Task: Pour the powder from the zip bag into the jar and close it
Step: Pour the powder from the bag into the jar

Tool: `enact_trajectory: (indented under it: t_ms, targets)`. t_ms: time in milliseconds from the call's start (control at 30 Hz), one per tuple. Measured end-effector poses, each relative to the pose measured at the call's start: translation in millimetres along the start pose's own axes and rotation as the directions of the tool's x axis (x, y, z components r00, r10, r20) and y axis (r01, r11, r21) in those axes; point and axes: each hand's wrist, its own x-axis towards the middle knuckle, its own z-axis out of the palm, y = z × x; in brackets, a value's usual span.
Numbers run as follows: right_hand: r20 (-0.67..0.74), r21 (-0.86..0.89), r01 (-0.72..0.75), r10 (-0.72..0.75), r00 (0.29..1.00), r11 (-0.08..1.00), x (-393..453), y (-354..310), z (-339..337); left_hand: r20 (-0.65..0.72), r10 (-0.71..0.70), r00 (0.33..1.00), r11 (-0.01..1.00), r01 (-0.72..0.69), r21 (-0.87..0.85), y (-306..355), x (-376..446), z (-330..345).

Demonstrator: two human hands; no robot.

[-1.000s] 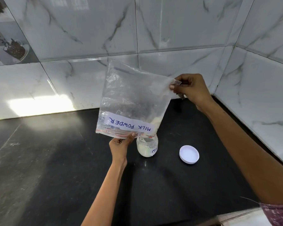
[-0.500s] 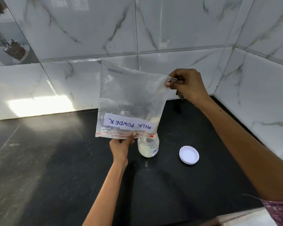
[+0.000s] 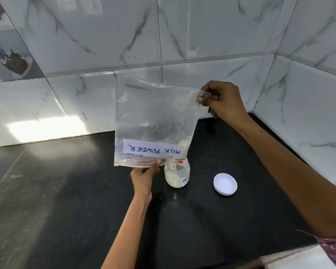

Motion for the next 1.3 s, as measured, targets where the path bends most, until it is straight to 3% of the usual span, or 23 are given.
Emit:
enact_trajectory:
  t_ms: [700, 800, 933, 1067, 1300]
  targets:
    - [0.000, -0.025, 0.038, -0.038, 0.999, 0.999, 2, 2, -2, 0.007, 0.017, 1.000, 1.000, -0.017, 0.020, -1, -3, 2]
    - [0.054, -0.037, 0.026, -0.024, 0.998, 0.999, 2, 4, 1, 0.010, 0.009, 1.000, 1.000, -0.009, 0.028, -1, -3, 3]
    - [0.061, 0.065, -0.101, 0.097, 0.993, 0.993, 3, 13, 3, -0.015, 0.021, 1.000, 0.999, -0.021, 0.034, -2, -3, 5]
    - [0.154, 0.247, -0.271, 0.238, 0.959, 0.930, -7, 31, 2, -0.073, 0.010, 0.997, 1.000, -0.009, 0.019, -1, -3, 8]
    - [0.253, 0.257, -0.390, 0.328, 0.910, 0.884, -28, 52, 10, -0.104, 0.013, 0.994, 1.000, -0.011, 0.016, 3, -5, 12]
